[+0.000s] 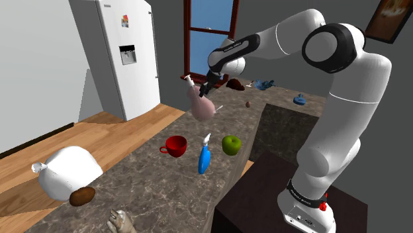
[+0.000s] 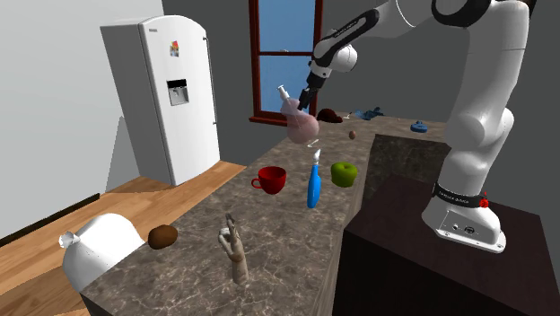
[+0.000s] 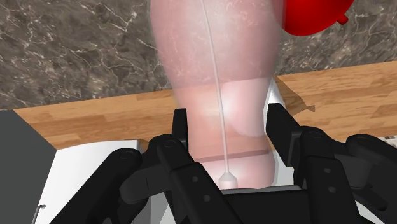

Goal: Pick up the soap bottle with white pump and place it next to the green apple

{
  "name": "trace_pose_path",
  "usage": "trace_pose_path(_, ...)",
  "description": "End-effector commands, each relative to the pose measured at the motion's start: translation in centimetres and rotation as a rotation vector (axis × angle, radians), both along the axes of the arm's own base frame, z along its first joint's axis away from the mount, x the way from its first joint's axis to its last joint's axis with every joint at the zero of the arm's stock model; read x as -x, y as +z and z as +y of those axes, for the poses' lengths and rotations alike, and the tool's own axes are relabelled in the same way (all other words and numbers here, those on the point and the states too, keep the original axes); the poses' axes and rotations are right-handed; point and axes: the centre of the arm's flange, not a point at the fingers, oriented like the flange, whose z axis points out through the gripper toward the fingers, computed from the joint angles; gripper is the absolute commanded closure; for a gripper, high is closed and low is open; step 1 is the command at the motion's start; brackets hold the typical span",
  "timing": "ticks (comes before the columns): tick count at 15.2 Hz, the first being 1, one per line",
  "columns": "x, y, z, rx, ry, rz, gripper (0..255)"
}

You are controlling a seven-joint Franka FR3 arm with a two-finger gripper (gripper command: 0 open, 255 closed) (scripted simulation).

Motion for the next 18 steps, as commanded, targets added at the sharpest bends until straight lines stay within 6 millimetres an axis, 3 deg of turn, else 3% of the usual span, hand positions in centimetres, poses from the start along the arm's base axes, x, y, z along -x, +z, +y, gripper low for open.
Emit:
trace_pose_path(1, 0.0, -0.9, 0.0, 0.001, 0.0, -0.002, 255)
trace_pose_path(18, 0.0, -9.9, 0.0, 0.001, 0.0, -0.002, 255)
